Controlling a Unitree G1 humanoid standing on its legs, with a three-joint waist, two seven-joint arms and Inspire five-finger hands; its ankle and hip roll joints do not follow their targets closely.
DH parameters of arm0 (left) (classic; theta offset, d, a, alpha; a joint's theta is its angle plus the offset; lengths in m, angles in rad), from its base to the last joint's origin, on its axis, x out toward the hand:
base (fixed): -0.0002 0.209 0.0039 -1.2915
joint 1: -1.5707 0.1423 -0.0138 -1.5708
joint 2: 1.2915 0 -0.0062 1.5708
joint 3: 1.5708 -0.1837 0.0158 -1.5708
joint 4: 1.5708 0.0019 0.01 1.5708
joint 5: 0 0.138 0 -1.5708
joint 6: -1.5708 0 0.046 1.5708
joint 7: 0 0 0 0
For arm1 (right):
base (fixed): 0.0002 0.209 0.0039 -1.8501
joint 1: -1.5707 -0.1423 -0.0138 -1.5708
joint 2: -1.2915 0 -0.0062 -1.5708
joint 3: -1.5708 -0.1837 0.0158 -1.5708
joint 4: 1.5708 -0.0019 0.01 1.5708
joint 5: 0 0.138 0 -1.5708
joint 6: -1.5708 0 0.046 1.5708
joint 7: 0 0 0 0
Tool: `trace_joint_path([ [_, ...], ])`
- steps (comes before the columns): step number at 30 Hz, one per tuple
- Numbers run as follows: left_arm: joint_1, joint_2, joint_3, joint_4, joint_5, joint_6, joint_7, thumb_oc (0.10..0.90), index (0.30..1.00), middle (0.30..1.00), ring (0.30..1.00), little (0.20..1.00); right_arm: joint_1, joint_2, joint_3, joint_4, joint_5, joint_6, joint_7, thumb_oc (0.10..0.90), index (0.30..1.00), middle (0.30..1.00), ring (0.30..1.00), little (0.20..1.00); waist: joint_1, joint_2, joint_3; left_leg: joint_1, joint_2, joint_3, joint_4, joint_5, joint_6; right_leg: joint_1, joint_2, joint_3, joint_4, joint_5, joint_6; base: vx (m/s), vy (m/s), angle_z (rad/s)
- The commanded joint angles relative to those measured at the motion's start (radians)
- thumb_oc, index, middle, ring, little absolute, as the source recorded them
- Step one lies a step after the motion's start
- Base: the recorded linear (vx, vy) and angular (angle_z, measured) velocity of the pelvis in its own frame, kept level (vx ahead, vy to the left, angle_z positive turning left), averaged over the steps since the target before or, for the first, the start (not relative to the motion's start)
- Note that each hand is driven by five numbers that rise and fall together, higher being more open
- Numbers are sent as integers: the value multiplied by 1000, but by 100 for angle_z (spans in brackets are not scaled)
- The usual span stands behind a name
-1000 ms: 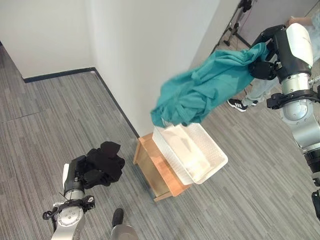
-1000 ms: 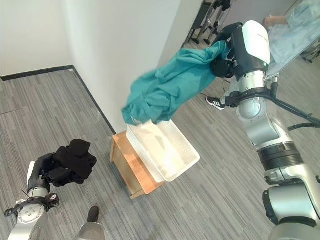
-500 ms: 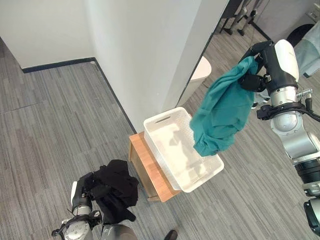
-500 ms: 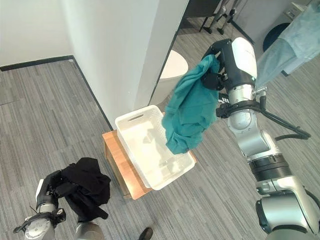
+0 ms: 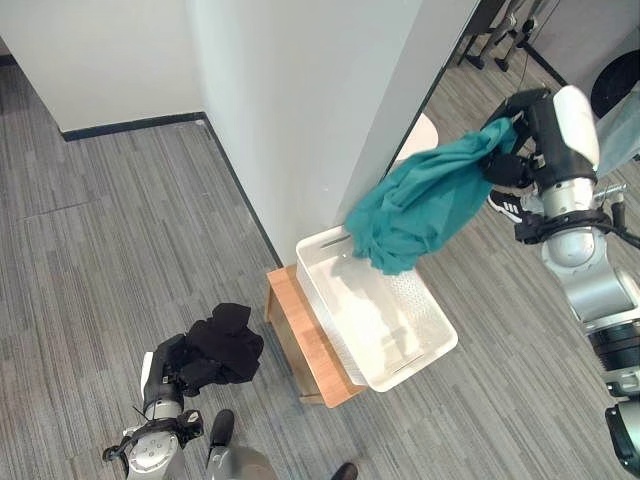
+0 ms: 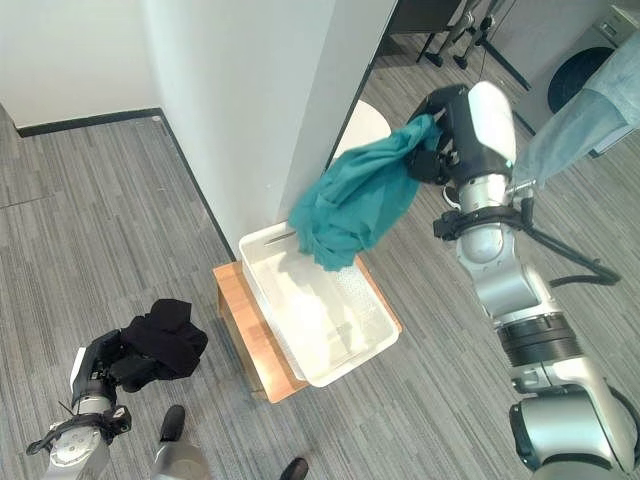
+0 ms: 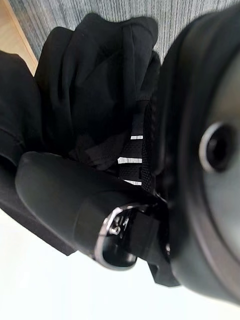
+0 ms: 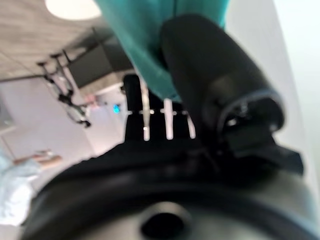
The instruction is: Pick up bed clothes into laundry basket.
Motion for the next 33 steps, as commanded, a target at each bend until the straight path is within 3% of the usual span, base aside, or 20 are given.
trace_joint_path([
  [1, -59, 68, 30, -124, 6, -88, -7, 400, 300, 300, 300, 300, -89, -2, -69, -80, 15, -35, -40, 400, 300, 300, 300, 300, 8, -41, -17, 6, -22, -9, -5, -127, 22, -9, -90, -9, 2, 66, 95, 0, 0, 0],
  [8, -72, 46, 25, -130, 11, -84, -3, 400, 300, 300, 300, 300, 19, 119, -45, -126, -4, -40, 11, 400, 300, 300, 300, 300, 7, -26, 0, -13, -22, -14, -7, -119, 23, -19, -91, -14, 2, 52, 89, -8, 4, 2],
  [16, -77, 38, 2, -115, 7, -79, -17, 400, 300, 300, 300, 300, 89, 241, 5, 7, -35, -16, 38, 400, 300, 300, 300, 300, 20, -11, 12, -18, -26, -21, -8, -116, 24, -15, -95, -26, 2, 41, 83, -10, 1, 4],
  [17, -76, 38, 0, -114, 6, -78, -18, 400, 300, 300, 300, 300, 88, 253, 15, 30, -36, -12, 38, 499, 448, 448, 448, 448, 22, -9, 12, -18, -26, -21, -7, -116, 24, -15, -96, -26, 2, 40, 83, 0, 0, 0],
  [18, -73, 40, -2, -114, 6, -77, -19, 400, 300, 300, 300, 300, 81, 260, 22, 59, -40, -7, 35, 745, 818, 818, 818, 818, 24, -7, 11, -18, -27, -22, -8, -116, 24, -14, -97, -26, 2, 39, 83, 0, 0, 0],
  [19, -70, 41, -3, -112, 2, -75, -21, 400, 300, 300, 300, 300, 71, 269, 30, 89, -43, -2, 33, 800, 900, 900, 900, 900, 25, -6, 11, -16, -28, -22, -7, -116, 24, -12, -98, -25, 2, 39, 82, 0, 0, 0],
  [26, -73, 53, -6, -94, -13, -74, -20, 400, 300, 300, 300, 300, -15, 262, 64, 210, -37, 20, 27, 800, 900, 900, 900, 900, 29, -4, 2, -10, -32, -24, -8, -116, 25, -3, -101, -28, 2, 39, 81, 0, 3, 1],
  [33, -73, 49, 5, -87, -15, -73, -15, 400, 300, 300, 300, 300, -30, 199, 13, 163, -11, 11, 3, 800, 900, 900, 900, 900, 17, -5, -10, 4, -33, -20, -7, -121, 24, 7, -100, -25, 2, 42, 82, -1, 3, 0],
])
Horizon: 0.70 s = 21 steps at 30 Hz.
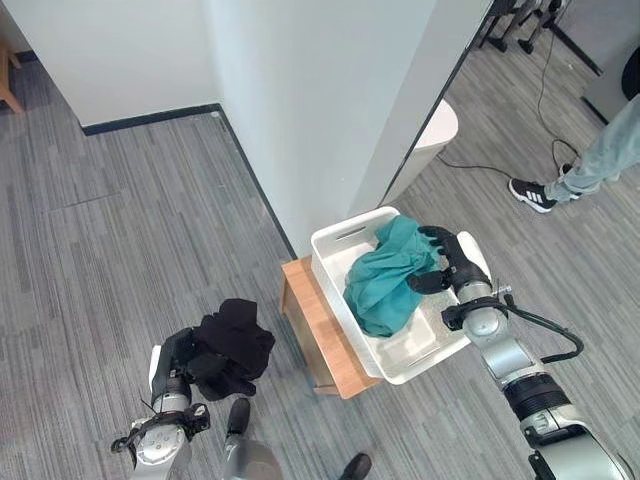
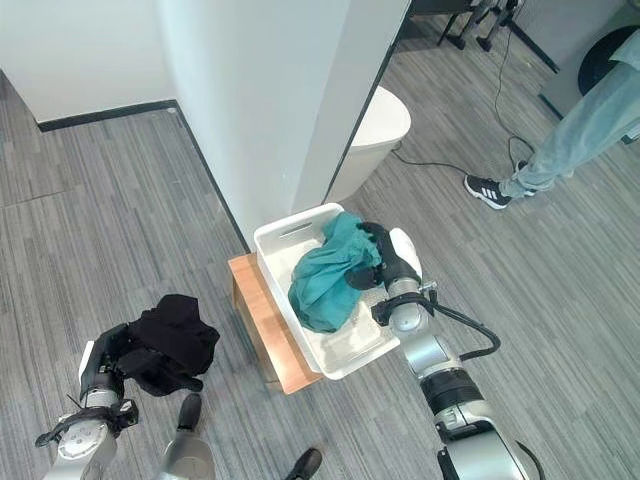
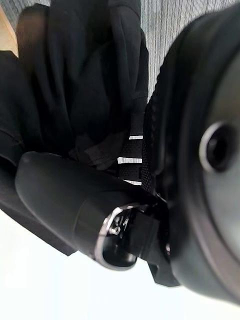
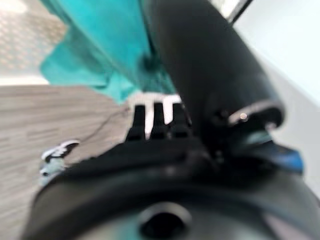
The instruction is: Pick up bed clothes into laundry basket.
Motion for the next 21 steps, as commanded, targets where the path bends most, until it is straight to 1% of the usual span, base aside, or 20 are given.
trace_joint_path([
  [1, -36, 60, 22, -92, -14, -73, -10, 400, 300, 300, 300, 300, -171, -118, -57, -57, 15, -59, -84, 800, 900, 900, 900, 900, 10, -36, -32, 37, -1, -8, 0, -123, 26, 25, -69, -8, 3, 34, 74, 0, 0, 0],
  [3, -36, 56, 27, -91, -12, -73, -5, 400, 300, 300, 300, 300, -162, -133, -105, -85, 36, -66, -118, 800, 900, 900, 900, 900, 4, -34, -36, 44, 3, -7, 2, -133, 26, 32, -65, -5, 3, 30, 74, 23, 29, 0],
  [4, -36, 53, 28, -92, -10, -72, -5, 400, 300, 300, 300, 300, -150, -142, -132, -101, 49, -71, -132, 800, 900, 900, 900, 900, -1, -38, -39, 42, -3, -8, 0, -127, 29, 28, -70, -6, 3, 36, 75, 25, 36, 0],
  [6, -34, 47, 34, -93, -12, -69, -7, 400, 300, 300, 300, 300, -113, -152, -203, -149, 88, -82, -164, 800, 900, 900, 900, 900, -13, -39, -46, 46, -3, -5, -1, -130, 30, 29, -70, -2, 3, 36, 75, 7, 20, 0],
  [7, -34, 49, 32, -94, -12, -69, -7, 400, 300, 300, 300, 300, -107, -153, -208, -154, 89, -81, -164, 800, 900, 900, 900, 900, -11, -39, -46, 46, -3, -5, -1, -130, 30, 29, -70, -2, 3, 36, 75, 0, 0, 0],
  [9, -32, 37, 37, -92, -13, -65, -7, 400, 300, 300, 300, 300, -60, -151, -284, -208, 150, -103, -196, 800, 900, 900, 900, 900, -27, -38, -50, 52, -6, -2, -1, -134, 32, 29, -69, 3, 3, 38, 76, 0, 0, 0],
  [10, -32, 39, 34, -92, -13, -65, -7, 400, 300, 300, 300, 300, -52, -151, -289, -214, 150, -102, -195, 800, 900, 900, 900, 900, -24, -39, -51, 52, -6, -2, -1, -134, 32, 29, -69, 3, 3, 38, 76, 18, 33, 0],
  [11, -28, 31, 42, -94, -19, -62, -6, 400, 300, 300, 300, 300, -13, -153, -337, -240, 186, -111, -206, 800, 900, 900, 900, 900, -37, -37, -54, 55, -6, 1, -1, -136, 33, 27, -69, 5, 3, 38, 77, 0, 0, 0],
  [12, -27, 28, 46, -96, -21, -60, -7, 400, 300, 300, 300, 300, 6, -157, -356, -254, 198, -115, -208, 800, 900, 900, 900, 900, -43, -36, -55, 57, -6, 2, -2, -137, 33, 26, -69, 7, 3, 38, 77, 0, 0, 0],
  [13, -26, 30, 43, -97, -22, -59, -7, 400, 300, 300, 300, 300, 14, -157, -361, -259, 198, -113, -207, 800, 900, 900, 900, 900, -40, -36, -57, 56, -6, 2, -1, -137, 33, 26, -69, 7, 3, 38, 77, 0, 0, 0],
  [14, -28, 21, 57, -90, -26, -58, -2, 400, 300, 300, 300, 300, 62, -161, -408, -286, 224, -129, -217, 800, 900, 900, 900, 900, -58, -31, -59, 59, -5, 6, -2, -138, 33, 23, -70, 12, 3, 36, 77, 0, 0, 0],
  [16, -29, 24, 62, -89, -24, -59, 4, 400, 300, 300, 300, 300, 99, -159, -437, -299, 233, -135, -220, 800, 900, 900, 900, 900, -61, -29, -62, 59, -5, 6, -1, -140, 33, 23, -69, 13, 3, 35, 76, 5, 16, -1],
  [17, -36, 27, 106, -105, -24, -68, 22, 400, 300, 300, 300, 300, 175, -129, -496, -303, 264, -149, -227, 800, 900, 900, 900, 900, -78, -18, -63, 63, -7, 9, -2, -142, 33, 21, -70, 16, 3, 32, 76, 11, 43, 0],
  [18, -39, 33, 130, -119, -21, -72, 32, 400, 300, 300, 300, 300, 209, -112, -520, -300, 272, -153, -226, 800, 900, 900, 900, 900, -84, -13, -65, 63, -7, 10, -2, -144, 33, 21, -71, 17, 3, 31, 76, 41, 49, -2],
  [19, -43, 48, 161, -149, -16, -77, 45, 400, 300, 300, 300, 300, 259, -83, -538, -298, 275, -152, -221, 800, 900, 900, 900, 900, -89, -5, -68, 70, -1, 13, 0, -153, 30, 26, -67, 17, 3, 24, 76, 0, 0, 0],
  [20, -41, 49, 161, -152, -16, -76, 46, 400, 300, 300, 300, 300, 261, -80, -540, -300, 275, -152, -221, 800, 900, 900, 900, 900, -89, -8, -69, 68, -4, 13, -2, -146, 31, 23, -70, 16, 3, 28, 76, 49, 28, 0],
  [21, -66, 82, 221, -194, -7, -89, 77, 400, 300, 300, 300, 300, 325, -32, -548, -262, 268, -137, -203, 800, 900, 900, 900, 900, -102, 9, -74, 78, 1, 21, 0, -156, 27, 27, -68, 19, 3, 20, 77, 28, 32, -5],
])
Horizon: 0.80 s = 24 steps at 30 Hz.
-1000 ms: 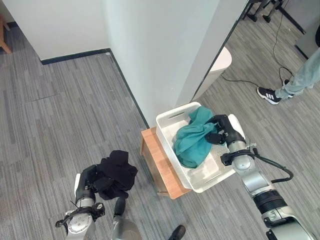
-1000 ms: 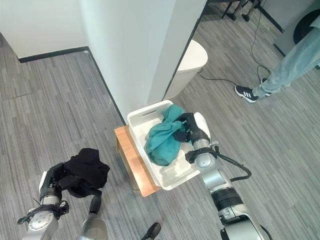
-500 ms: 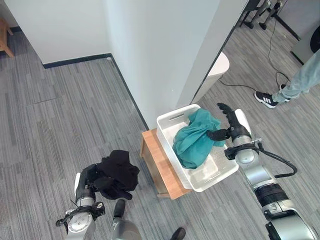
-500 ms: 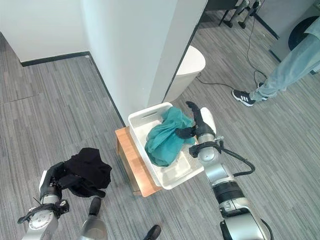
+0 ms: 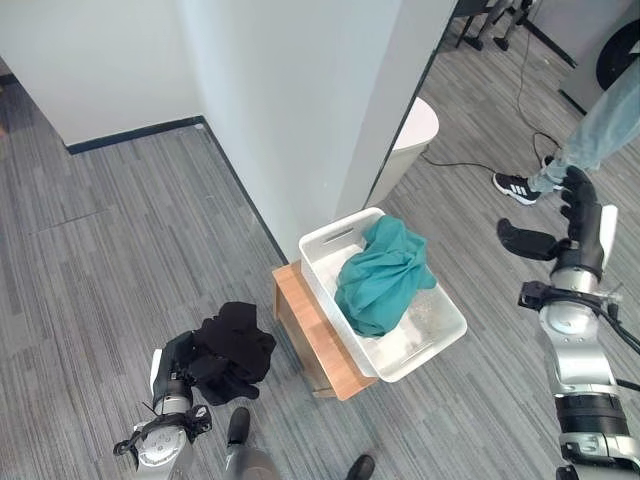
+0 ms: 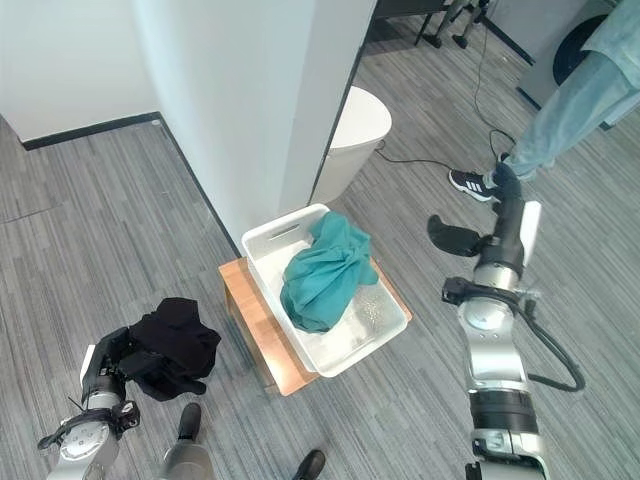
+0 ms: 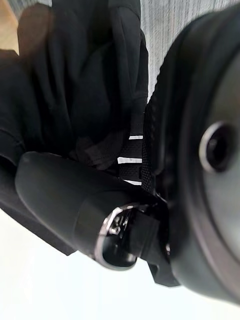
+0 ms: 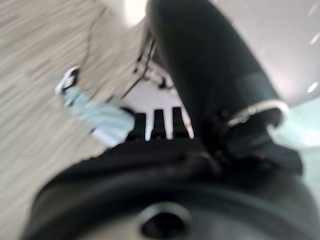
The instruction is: Pick up bed clothes into laundry basket.
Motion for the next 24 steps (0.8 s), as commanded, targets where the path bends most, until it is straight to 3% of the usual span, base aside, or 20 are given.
trace_joint_path([
  [1, -91, 125, 195, -197, 8, -117, 86, 400, 300, 300, 300, 300, 58, -15, -44, 8, -10, -61, -28, 800, 900, 900, 900, 900, -30, -11, -65, 59, 8, 13, 0, -154, 24, 12, -62, 12, 2, 19, 77, 26, 34, -12],
  [2, -91, 127, 195, -198, 8, -116, 86, 400, 300, 300, 300, 300, 57, -13, -45, 9, -11, -62, -28, 800, 900, 900, 900, 900, -31, -15, -65, 55, 4, 13, -1, -146, 27, 7, -66, 12, 2, 25, 77, 7, 8, -19],
  [3, -152, 183, 215, -254, 33, -125, 110, 400, 300, 300, 300, 300, 112, -21, 13, 136, -185, 17, -17, 800, 900, 900, 900, 900, -39, 4, -66, 63, 12, 19, 1, -153, 22, 12, -62, 14, 2, 15, 77, -22, 4, -21],
  [4, -153, 183, 216, -255, 33, -124, 110, 400, 300, 300, 300, 300, 107, -20, 14, 140, -188, 16, -18, 800, 900, 900, 900, 900, -41, 1, -66, 58, 7, 18, -1, -144, 24, 7, -66, 13, 2, 21, 77, 18, -11, -13],
  [6, -225, 226, 193, -290, 70, -133, 116, 400, 300, 300, 300, 300, 130, -12, 105, 269, -325, 64, 1, 800, 900, 900, 900, 900, -50, 18, -69, 70, 13, 26, 0, -152, 22, 13, -65, 17, 2, 11, 77, 5, -1, -3],
  [8, -273, 246, 167, -297, 82, -135, 118, 400, 300, 300, 300, 300, 121, 3, 143, 348, -346, 73, 5, 800, 900, 900, 900, 900, -58, 20, -68, 69, 10, 29, -1, -144, 24, 12, -70, 19, 2, 14, 76, 0, 0, 0],
  [10, -421, 293, 59, -333, 54, -142, 106, 400, 300, 300, 300, 300, 83, 74, 286, 651, -348, 107, 38, 800, 900, 900, 900, 900, -74, 46, -68, 83, 13, 38, -1, -149, 20, 23, -70, 23, 2, 3, 77, 28, -2, -7],
  [13, -550, 306, -60, -383, -43, -145, 61, 400, 300, 300, 300, 300, 51, 133, 418, 886, -395, 130, 94, 800, 900, 900, 900, 900, -89, 72, -65, 86, 9, 42, -1, -140, 17, 23, -77, 24, 2, 1, 77, 0, 0, -3],
  [17, -729, 310, -194, -366, -93, -132, 33, 400, 300, 300, 300, 300, 60, 153, 496, 957, -424, 136, 157, 800, 900, 900, 900, 900, -122, 98, -64, 90, 9, 44, -1, -138, 13, 30, -79, 25, 2, -4, 76, -2, -3, -3],
  [20, -890, 317, -282, -295, -156, -119, 31, 400, 300, 300, 300, 300, 97, 150, 517, 888, -420, 132, 178, 800, 900, 900, 900, 900, -164, 116, -71, 91, 11, 50, -1, -134, 12, 25, -77, 35, 2, -7, 75, 1, -19, -12],
  [24, -1019, 308, -352, -181, -233, -114, 38, 400, 300, 300, 300, 300, 124, 149, 534, 831, -417, 133, 183, 800, 900, 900, 900, 900, -189, 132, -70, 89, 17, 59, -1, -128, 11, 18, -70, 44, 2, -13, 73, -10, -27, -9],
])
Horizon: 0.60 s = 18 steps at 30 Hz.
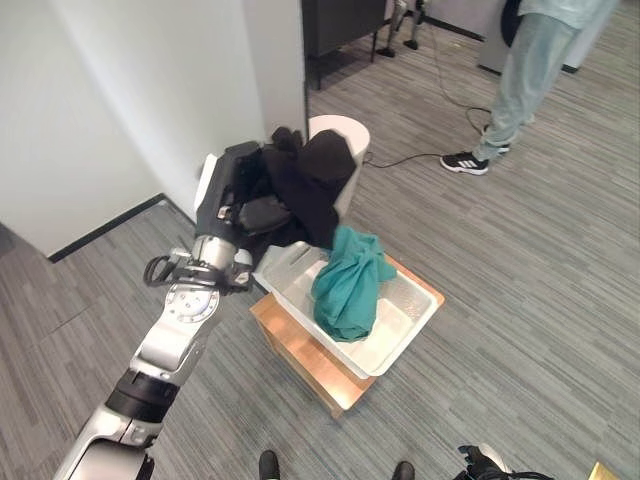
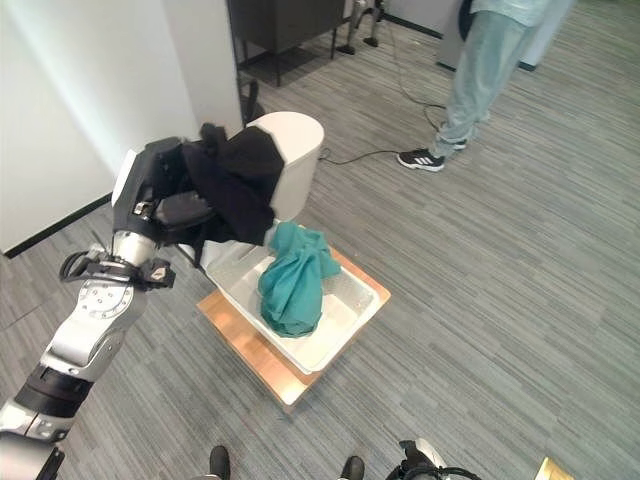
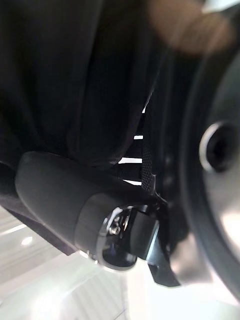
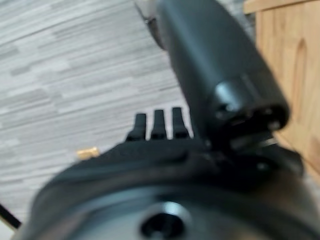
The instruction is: Pick up bed clothes into laundry basket.
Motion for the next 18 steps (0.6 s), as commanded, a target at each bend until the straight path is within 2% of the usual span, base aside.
trace_joint_path([
  [1, -299, 39, 50, 46, -73, -106, 18, 400, 300, 300, 300, 300, -35, -46, 48, -36, -9, -6, -7, 800, 900, 900, 900, 900, 9, -31, 9, 40, 42, 3, -1, -117, -4, 16, -37, -17, 3, -25, 56, 5, -26, -8],
  [5, -378, 47, 17, 121, -60, -100, 23, 400, 300, 300, 300, 300, -37, -45, 51, -31, 21, -13, -7, 800, 900, 900, 900, 900, -8, -23, 8, 40, 48, 12, -1, -112, -9, 12, -30, -10, 3, -30, 53, 12, -27, -15],
  [8, -427, 60, 0, 216, 3, -86, 45, 400, 300, 300, 300, 300, -33, -45, 42, -19, 56, -22, -11, 800, 900, 900, 900, 900, -26, -16, 7, 40, 52, 17, -1, -109, -12, 10, -26, -7, 3, -33, 52, 7, -16, -4],
  [12, -435, 80, 1, 324, 60, -70, 58, 400, 300, 300, 300, 300, -45, -46, 22, 11, 100, -29, -18, 800, 900, 900, 900, 900, -41, -6, 13, 34, 56, 21, -1, -103, -14, 0, -21, 0, 3, -34, 50, 1, -4, -1],
  [18, -405, 65, 16, 418, 76, -58, 66, 400, 300, 300, 300, 300, -72, -49, 28, 28, 109, -23, -28, 800, 900, 900, 900, 900, -58, 7, 24, 19, 58, 32, -1, -96, -19, -26, -18, 8, 3, -32, 48, -8, 0, -4],
])
